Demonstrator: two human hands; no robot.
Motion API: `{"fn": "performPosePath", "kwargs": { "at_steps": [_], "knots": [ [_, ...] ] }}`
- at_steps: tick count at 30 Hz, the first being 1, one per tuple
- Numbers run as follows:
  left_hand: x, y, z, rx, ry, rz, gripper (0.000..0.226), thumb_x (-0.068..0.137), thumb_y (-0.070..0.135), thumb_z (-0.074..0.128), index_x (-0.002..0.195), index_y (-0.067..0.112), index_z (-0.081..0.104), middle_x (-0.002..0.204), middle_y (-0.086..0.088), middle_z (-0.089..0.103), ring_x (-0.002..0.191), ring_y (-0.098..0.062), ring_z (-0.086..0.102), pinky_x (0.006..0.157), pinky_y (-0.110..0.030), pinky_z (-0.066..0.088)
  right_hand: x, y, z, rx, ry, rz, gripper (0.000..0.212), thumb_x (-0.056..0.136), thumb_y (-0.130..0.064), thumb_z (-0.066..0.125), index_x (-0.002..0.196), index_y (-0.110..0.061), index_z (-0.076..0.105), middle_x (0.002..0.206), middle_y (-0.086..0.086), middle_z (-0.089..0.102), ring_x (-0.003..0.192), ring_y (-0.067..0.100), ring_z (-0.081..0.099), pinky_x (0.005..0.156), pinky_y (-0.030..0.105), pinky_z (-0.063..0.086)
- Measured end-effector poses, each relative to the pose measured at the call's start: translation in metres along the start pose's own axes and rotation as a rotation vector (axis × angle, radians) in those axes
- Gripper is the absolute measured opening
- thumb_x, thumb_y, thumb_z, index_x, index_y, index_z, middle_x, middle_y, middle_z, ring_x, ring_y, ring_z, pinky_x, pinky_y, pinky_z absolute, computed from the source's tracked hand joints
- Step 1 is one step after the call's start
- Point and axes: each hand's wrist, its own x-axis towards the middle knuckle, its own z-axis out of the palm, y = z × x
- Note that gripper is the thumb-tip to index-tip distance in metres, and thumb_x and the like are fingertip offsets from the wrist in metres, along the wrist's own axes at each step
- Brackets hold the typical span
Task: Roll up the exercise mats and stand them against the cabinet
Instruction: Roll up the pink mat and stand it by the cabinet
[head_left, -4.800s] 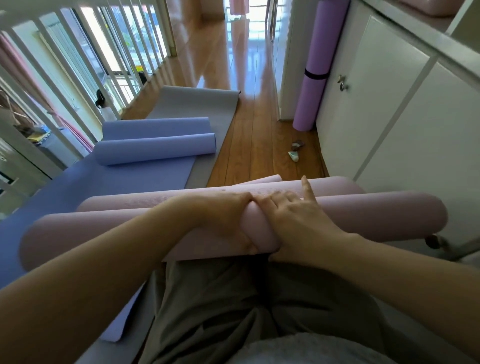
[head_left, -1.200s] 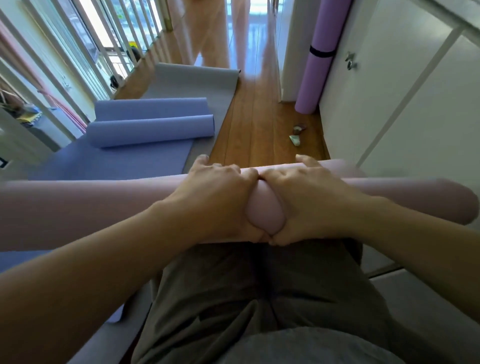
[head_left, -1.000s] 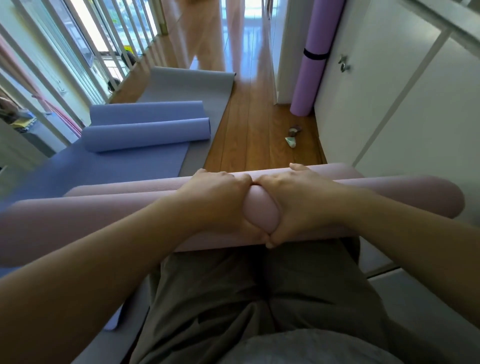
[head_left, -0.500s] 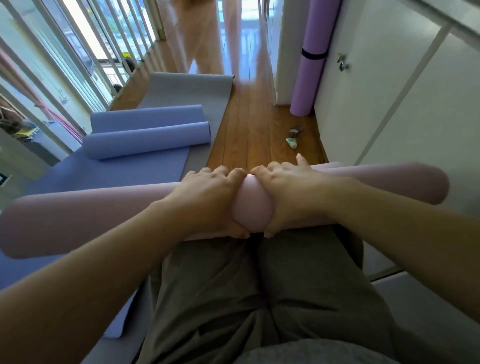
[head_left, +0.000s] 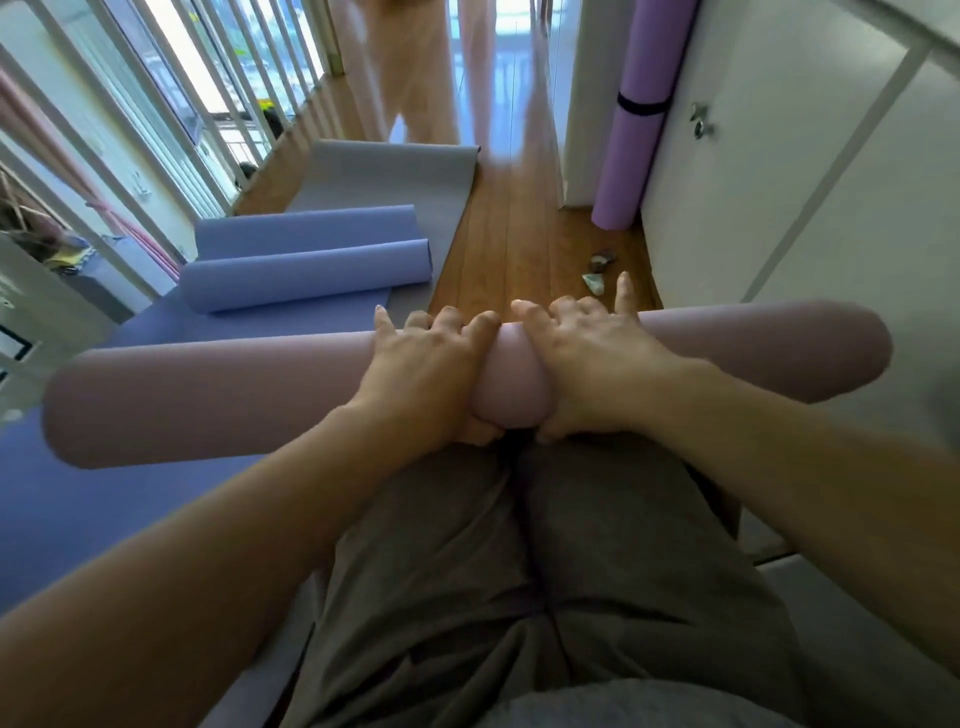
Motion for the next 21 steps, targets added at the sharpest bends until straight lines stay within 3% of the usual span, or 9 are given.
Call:
{"fn": "performPosePath", "kwargs": {
  "at_steps": [2, 5, 8, 11, 15, 21],
  "knots": [
    [0.009, -0.008, -0.008, -0.051, -0.065, 0.012, 0.105, 0.064, 0.069, 0.071, 0.146, 0.030, 0.019, 0.139, -0.005, 0.043, 0.128, -0.031, 0.041, 0.107, -0.063, 0.027, -0.005, -0.011, 0.023, -0.141, 0.184, -0.001, 0.110, 0.071, -0.054, 0.074, 0.151, -0.021, 0.007, 0.146, 0.015, 0.034, 0.135, 0.034, 0.033, 0.113, 0.062, 0.006],
    [0.015, -0.008, -0.013, -0.053, -0.123, -0.024, 0.103, 0.064, 0.068, 0.071, 0.146, 0.031, 0.020, 0.140, -0.005, 0.042, 0.131, -0.032, 0.038, 0.106, -0.067, 0.023, -0.001, -0.012, 0.034, -0.097, 0.344, 0.006, 0.099, 0.065, -0.050, 0.080, 0.146, -0.020, 0.029, 0.132, 0.015, 0.051, 0.120, 0.034, 0.050, 0.110, 0.056, 0.029],
    [0.002, 0.008, -0.001, 0.065, -0.040, -0.119, 0.098, 0.078, 0.056, 0.067, 0.149, 0.026, 0.008, 0.149, -0.009, 0.029, 0.139, -0.035, 0.026, 0.106, -0.071, 0.012, 0.006, -0.005, 0.025, -0.009, 0.285, -0.047, 0.094, 0.072, -0.051, 0.073, 0.145, -0.024, 0.020, 0.135, 0.010, 0.046, 0.122, 0.029, 0.046, 0.107, 0.046, 0.034],
    [-0.005, 0.014, 0.012, 0.129, 0.086, -0.123, 0.095, 0.081, 0.050, 0.065, 0.149, 0.025, 0.003, 0.149, -0.009, 0.026, 0.139, -0.035, 0.025, 0.108, -0.070, 0.011, 0.009, -0.003, 0.015, 0.015, 0.231, -0.071, 0.091, 0.071, -0.051, 0.073, 0.143, -0.024, 0.024, 0.131, 0.009, 0.049, 0.118, 0.029, 0.049, 0.103, 0.044, 0.039],
    [-0.011, 0.009, -0.017, 0.092, 0.058, -0.046, 0.097, 0.077, 0.053, 0.068, 0.149, 0.026, 0.009, 0.143, -0.007, 0.037, 0.132, -0.033, 0.036, 0.107, -0.069, 0.012, -0.010, -0.008, -0.013, 0.016, 0.150, -0.066, 0.090, 0.072, -0.052, 0.073, 0.143, -0.025, 0.025, 0.127, 0.006, 0.050, 0.114, 0.026, 0.051, 0.097, 0.043, 0.042],
    [-0.052, 0.027, -0.016, 0.077, -0.067, 0.043, 0.095, 0.078, 0.054, 0.067, 0.146, 0.027, 0.006, 0.146, -0.007, 0.030, 0.135, -0.032, 0.032, 0.113, -0.061, 0.016, -0.056, -0.018, -0.004, 0.067, 0.051, -0.123, 0.092, 0.069, -0.055, 0.073, 0.143, -0.029, 0.024, 0.133, 0.000, 0.047, 0.119, 0.021, 0.047, 0.104, 0.040, 0.039]
  ]
}}
